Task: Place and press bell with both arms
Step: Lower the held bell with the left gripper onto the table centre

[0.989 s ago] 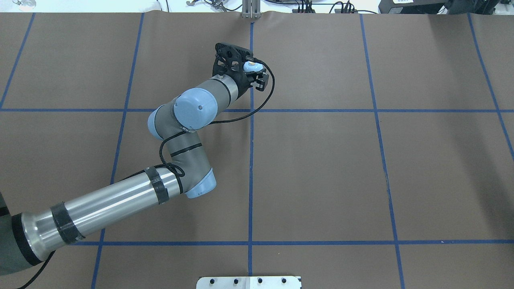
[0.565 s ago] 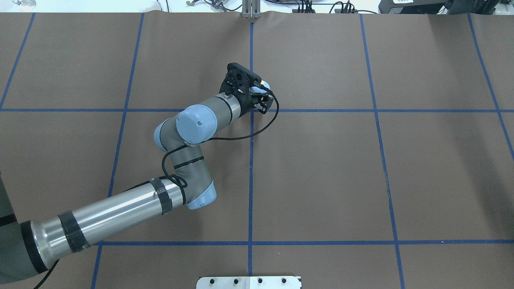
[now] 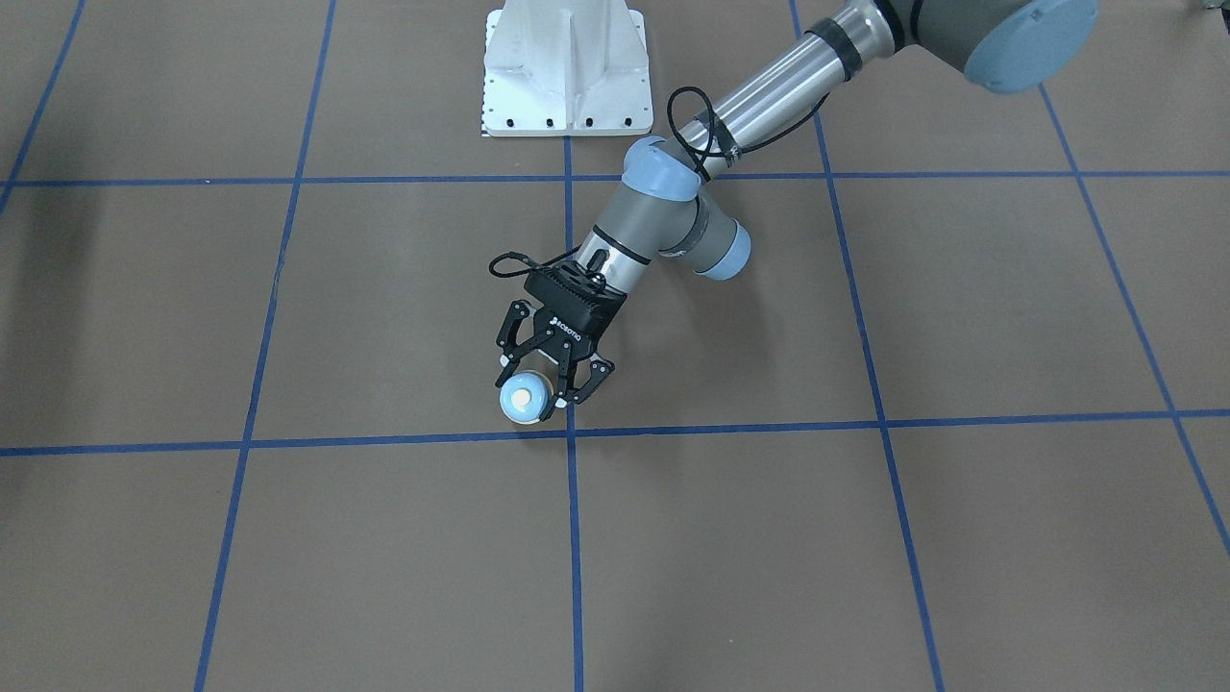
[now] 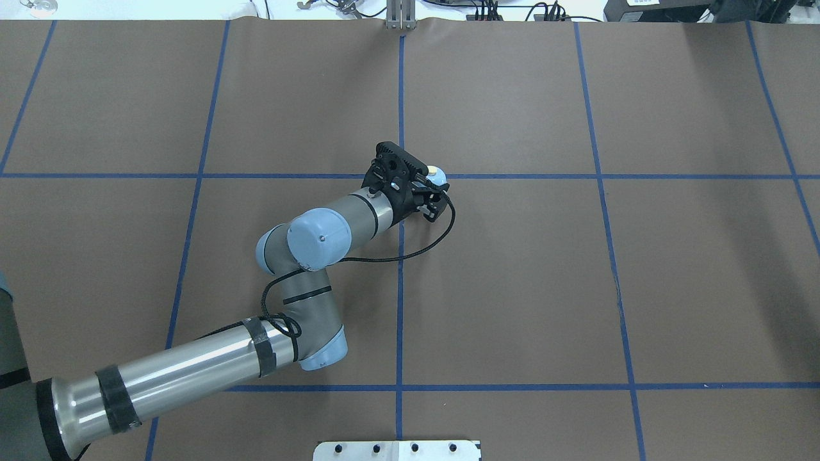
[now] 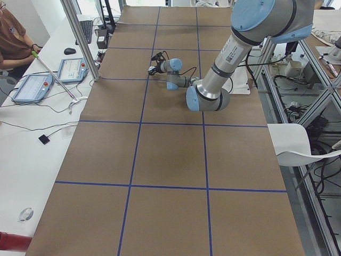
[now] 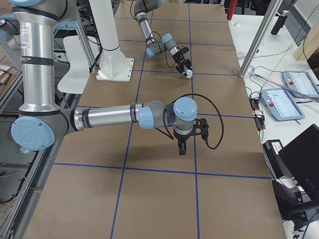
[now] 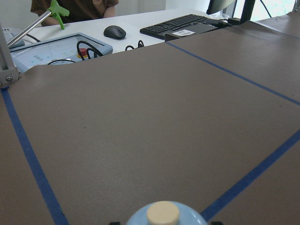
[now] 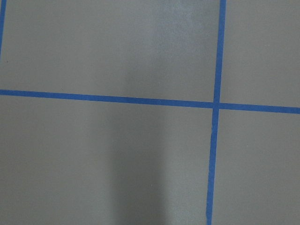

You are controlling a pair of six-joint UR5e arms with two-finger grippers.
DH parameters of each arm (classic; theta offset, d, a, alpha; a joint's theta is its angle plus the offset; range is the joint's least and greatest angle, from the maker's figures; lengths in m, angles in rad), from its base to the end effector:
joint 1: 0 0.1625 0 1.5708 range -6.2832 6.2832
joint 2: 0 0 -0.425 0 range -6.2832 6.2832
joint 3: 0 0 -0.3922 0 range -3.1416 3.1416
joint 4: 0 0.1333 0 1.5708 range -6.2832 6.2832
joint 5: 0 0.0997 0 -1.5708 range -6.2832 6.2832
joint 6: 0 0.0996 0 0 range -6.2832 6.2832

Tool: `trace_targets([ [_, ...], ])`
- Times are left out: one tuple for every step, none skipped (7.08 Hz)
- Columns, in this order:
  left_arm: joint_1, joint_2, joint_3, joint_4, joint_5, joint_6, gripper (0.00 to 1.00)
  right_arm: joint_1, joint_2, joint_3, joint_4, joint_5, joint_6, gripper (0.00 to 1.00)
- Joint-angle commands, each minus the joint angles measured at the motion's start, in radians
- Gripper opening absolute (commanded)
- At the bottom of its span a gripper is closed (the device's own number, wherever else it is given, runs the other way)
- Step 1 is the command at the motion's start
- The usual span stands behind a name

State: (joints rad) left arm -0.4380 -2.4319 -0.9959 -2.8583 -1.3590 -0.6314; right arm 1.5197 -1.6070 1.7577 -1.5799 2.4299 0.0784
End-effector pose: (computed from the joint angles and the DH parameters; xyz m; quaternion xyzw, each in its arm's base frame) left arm 0.6552 -0.4772 0.2287 0.5051 0.4962 0.1017 0.6987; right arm 0.0333 -0.4826 0.5787 0.0373 -0.4187 -0.0171 0.9072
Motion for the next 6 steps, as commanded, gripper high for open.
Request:
trace_targets([
  [0.002,0.069,-0.098,-0.004,-0.028,-0.002,0.0,0.0,-0.001,-0.001,0.0,-0.005,-0.002,1.0],
  [0.005,0.065,-0.096,0.0,-0.026,-0.008,0.0,0.0,0.001,-0.001,0.0,-0.005,0.0,1.0],
  [0.01,0.067,-0.093,0.004,-0.025,-0.011,0.0,-0.001,-0.001,-0.001,0.0,-0.005,0.0,1.0],
  [0.019,0.059,-0.096,0.008,-0.02,-0.013,0.0,-0.001,0.001,-0.001,0.0,-0.005,0.0,1.0],
  [0.022,0.059,-0.093,0.008,-0.019,-0.011,0.0,-0.001,0.001,-0.003,0.0,-0.006,-0.002,1.0],
  [0.022,0.06,-0.089,0.011,-0.019,-0.011,0.0,-0.001,0.001,-0.003,0.0,-0.006,-0.002,1.0],
])
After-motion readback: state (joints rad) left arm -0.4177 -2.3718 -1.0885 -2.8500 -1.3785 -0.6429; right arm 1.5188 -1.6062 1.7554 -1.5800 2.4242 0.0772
